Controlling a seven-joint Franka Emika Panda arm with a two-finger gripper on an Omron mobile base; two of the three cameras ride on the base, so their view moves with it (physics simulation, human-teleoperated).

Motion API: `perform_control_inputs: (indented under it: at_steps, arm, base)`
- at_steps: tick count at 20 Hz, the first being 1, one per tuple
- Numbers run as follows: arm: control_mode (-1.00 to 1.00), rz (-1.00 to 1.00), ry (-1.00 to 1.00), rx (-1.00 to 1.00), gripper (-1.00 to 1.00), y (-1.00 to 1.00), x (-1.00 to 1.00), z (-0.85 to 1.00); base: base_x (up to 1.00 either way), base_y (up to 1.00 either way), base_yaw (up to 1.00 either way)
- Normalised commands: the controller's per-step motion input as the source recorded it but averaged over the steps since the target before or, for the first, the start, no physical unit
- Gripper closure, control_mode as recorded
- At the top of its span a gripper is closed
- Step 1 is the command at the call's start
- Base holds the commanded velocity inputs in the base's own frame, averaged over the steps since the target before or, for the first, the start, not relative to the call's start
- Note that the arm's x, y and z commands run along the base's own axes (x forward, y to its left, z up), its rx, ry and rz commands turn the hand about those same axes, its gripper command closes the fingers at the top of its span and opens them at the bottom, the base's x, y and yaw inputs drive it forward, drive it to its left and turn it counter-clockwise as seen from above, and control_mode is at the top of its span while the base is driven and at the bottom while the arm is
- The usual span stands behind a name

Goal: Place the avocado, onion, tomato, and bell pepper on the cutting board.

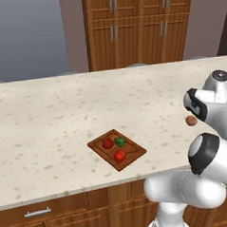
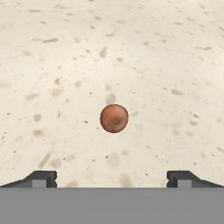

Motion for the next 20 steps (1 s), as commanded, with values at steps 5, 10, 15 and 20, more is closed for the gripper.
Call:
perform_control_inputs:
  at_steps: [5,10,15,20]
  arm:
    - [-1.0,0.0,0.07,0.0,-1.0,0.0,0.07,-0.25]
    - [-1.0,0.0,0.03,0.0,-1.0,0.0,0.05,-0.16]
    - [-1.0,0.0,0.0,0.0,-1.0,0.0,0.17,-0.13]
    - [-1.0,0.0,0.0,0.0,-1.0,-0.01,0.18,-0.13]
  base:
    - [0.0,0.0,0.0]
    - [0.0,0.0,0.0]
    - [0.0,0.0,0.0]
    - [0.0,0.0,0.0]
